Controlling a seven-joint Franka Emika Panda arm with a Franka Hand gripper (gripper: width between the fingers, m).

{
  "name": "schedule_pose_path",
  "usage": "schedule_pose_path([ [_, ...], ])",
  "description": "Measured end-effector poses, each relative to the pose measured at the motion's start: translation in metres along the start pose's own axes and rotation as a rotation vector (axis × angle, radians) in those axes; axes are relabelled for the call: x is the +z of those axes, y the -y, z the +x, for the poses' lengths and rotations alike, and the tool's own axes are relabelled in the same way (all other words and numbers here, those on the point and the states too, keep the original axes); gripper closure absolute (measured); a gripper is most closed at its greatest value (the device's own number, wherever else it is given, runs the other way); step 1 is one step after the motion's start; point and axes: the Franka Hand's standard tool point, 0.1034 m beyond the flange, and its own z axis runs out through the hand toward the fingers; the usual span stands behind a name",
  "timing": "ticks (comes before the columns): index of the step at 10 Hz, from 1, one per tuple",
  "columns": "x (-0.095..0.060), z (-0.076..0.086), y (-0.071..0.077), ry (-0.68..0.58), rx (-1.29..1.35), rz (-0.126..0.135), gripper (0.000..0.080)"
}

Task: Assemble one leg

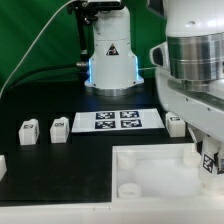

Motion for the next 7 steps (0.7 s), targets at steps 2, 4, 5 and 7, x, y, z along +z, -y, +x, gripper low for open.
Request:
schedule_pose_path([
  [2,0.001,0.0005,0.0005,0.013,0.288,0.015,0.0508],
  [4,0.0014,0.0027,-0.001,0.023,0.41,0.038,0.0508],
  [5,0.0013,0.0023,-0.0008,0.023,0.396,0.039,0.0507],
  [7,0.0026,0.0012,-0.0011,0.022,0.35,0.037,0.0272],
])
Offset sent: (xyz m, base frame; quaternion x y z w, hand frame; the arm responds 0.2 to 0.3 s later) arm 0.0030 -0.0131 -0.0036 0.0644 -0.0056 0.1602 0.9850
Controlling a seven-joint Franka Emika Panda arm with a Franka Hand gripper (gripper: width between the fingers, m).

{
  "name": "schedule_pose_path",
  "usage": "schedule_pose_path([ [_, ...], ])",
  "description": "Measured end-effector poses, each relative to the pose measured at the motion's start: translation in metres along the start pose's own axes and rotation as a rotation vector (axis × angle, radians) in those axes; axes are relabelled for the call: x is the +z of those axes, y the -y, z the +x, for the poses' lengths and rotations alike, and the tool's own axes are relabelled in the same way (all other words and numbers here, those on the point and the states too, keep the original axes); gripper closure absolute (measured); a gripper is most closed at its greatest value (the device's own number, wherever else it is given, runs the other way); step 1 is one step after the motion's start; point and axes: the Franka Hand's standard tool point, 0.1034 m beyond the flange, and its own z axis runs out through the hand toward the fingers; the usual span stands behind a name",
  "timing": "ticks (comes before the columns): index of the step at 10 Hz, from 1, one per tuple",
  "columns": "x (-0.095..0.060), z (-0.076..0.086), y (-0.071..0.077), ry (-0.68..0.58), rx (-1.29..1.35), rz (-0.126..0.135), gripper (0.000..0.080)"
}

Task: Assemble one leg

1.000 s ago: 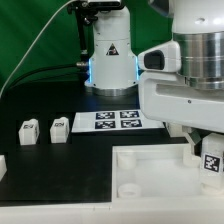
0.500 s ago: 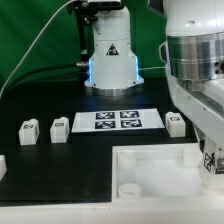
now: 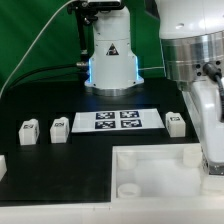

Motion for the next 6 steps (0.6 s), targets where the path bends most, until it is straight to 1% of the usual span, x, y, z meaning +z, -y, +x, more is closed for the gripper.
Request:
schedule_pose_path([
  [1,-0.001,-0.004,0.0,-0.014,-0.167,-0.01,0.0272],
  [2,-0.004,-0.009,0.002,-0.027,-0.348,-0.008,0.0175],
  [3,-0.005,-0.014,0.001,-0.031,-0.459,-0.009,0.0157],
  [6,-0.003,-0.011,0.002,-0.037,-0.796,-0.018,0.0151],
])
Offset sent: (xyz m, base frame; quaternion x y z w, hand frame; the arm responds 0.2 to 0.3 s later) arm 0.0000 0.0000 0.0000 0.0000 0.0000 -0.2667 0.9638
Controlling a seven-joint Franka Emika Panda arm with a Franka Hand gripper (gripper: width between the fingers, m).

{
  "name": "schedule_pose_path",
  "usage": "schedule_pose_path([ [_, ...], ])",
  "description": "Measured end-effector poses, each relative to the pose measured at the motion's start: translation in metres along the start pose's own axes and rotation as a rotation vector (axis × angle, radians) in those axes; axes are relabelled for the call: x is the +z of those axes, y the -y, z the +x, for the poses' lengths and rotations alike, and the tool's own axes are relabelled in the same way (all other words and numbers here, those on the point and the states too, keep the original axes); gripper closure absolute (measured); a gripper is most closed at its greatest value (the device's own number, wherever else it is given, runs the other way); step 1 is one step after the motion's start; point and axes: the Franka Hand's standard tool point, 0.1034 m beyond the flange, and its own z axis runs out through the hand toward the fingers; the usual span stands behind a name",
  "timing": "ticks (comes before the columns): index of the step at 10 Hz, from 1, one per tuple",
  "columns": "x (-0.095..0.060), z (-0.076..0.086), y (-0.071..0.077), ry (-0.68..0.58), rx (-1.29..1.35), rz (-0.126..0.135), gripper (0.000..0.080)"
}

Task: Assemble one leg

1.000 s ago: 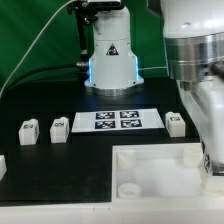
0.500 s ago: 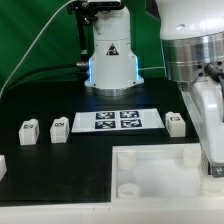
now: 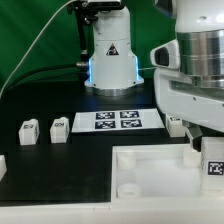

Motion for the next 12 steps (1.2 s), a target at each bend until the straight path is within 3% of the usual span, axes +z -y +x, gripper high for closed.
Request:
schedule_pose_path([
  [2,-0.001,0.006,-0.003,-0.018,-0.328,-0.018,0.015],
  [3,-0.001,0.009,-0.004,-0.026,-0.444,-0.014,0.015],
  [5,0.0,0.008,-0.003,-0.031,-0.402,-0.006,0.0165],
  [6,0.0,0.009,-0.003,-0.031,-0.411,-0.007,0.0337],
  [7,0.0,0.008,-0.003,-0.03,-0.392,-0.005,0.0337],
  [8,0.001,0.008,-0.004,-0.026,-0.268,-0.003,0.0506],
  [12,0.002,0.014,-0.01,0.001,0.224,0.018,0.0502],
])
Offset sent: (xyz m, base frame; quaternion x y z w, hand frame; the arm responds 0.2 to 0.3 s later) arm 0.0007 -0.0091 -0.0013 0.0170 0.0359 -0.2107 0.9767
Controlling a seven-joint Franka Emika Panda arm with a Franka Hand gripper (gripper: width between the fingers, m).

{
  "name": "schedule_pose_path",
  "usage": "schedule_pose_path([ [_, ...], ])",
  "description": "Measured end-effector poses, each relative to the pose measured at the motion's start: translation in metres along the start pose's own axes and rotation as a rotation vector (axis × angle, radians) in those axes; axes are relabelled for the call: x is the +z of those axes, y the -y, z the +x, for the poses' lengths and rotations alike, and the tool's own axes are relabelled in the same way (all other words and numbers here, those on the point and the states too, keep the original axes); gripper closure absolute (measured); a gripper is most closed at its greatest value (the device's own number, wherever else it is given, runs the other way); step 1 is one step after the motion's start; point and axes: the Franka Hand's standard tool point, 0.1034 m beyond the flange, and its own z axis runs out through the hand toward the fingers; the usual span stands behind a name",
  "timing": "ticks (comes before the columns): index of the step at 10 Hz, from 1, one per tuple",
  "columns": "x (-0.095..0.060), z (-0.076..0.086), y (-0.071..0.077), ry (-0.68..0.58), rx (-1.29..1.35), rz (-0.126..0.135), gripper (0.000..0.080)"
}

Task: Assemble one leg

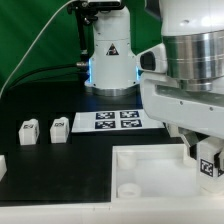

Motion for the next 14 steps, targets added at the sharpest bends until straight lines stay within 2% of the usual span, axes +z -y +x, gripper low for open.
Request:
schedule_pose_path([
  [5,0.0011,-0.0033,-0.0043,0.047,0.672,0.021,0.0502],
  [7,0.0018,-0.0037,-0.0047,0.046,0.589,0.021,0.0502],
  [8,0.0022,-0.0043,-0.0046,0.045,0.584,0.02,0.0329],
  [9,0.0009,-0.0072,-0.0013,0.032,0.395,0.02,0.0203],
  [10,0.0005,-0.0091,0.0005,0.027,0.22,0.024,0.0203],
  [11,0.001,-0.0078,-0.0005,0.025,0.117,0.024,0.0162],
  [13,0.0012,-0.007,-0.0009,0.021,-0.087,0.025,0.0152],
  [14,0.0016,-0.0084,-0.0012,0.018,-0.171,0.018,0.0152],
])
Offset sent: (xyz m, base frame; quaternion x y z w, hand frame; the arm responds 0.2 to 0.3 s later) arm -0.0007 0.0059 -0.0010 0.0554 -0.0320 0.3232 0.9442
